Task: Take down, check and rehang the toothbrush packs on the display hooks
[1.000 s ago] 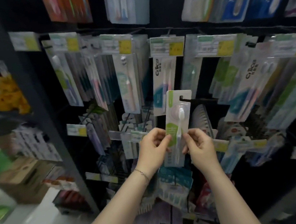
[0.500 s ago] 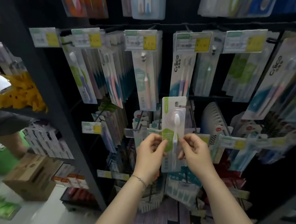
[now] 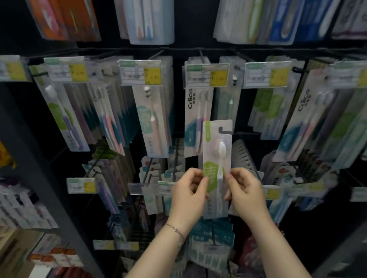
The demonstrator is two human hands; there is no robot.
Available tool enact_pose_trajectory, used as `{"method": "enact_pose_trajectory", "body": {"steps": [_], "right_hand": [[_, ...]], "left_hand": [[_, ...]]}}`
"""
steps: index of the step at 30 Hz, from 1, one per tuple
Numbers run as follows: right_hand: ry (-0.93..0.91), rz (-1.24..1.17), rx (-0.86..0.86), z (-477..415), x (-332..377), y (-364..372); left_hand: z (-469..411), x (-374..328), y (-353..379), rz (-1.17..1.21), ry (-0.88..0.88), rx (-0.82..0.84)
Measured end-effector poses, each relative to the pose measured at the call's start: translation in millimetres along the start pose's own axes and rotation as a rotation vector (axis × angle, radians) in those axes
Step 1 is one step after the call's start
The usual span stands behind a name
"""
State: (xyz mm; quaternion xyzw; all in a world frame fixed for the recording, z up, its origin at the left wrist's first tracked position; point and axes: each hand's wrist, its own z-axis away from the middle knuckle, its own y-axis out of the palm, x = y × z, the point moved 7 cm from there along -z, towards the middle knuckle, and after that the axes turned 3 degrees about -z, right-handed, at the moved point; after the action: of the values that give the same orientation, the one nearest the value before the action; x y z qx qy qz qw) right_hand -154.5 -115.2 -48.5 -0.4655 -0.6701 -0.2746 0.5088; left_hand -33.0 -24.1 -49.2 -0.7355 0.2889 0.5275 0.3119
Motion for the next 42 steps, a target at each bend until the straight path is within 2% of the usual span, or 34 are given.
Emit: {"method": "enact_pose_trajectory", "body": {"steps": [15, 22, 30, 35, 39, 42], "right_hand": [[-0.104, 0.059, -0.260, -34, 21, -113], [-0.152, 0.093, -0.220, -59, 33, -123], [-0.167, 0.068, -0.517, -71, 30, -176], [-0.049, -0.010, -0.422, -92, 20, -182], [-0.044, -0.046, -0.269, -106, 17, -178], [-0.038, -0.036, -0.229, -112, 12, -179]], "left_hand": [[-34, -50, 108, 0.016, 0.190, 0.170], [-63, -54, 117, -0.022, 0.254, 0.077], [-107, -45, 110, -0.111, 0.235, -0.075], [-138, -58, 135, -0.093, 0.247, -0.028], [-157, -70, 158, -0.059, 0.258, 0.011], [-163, -79, 170, -0.054, 0.286, 0.026]]}}
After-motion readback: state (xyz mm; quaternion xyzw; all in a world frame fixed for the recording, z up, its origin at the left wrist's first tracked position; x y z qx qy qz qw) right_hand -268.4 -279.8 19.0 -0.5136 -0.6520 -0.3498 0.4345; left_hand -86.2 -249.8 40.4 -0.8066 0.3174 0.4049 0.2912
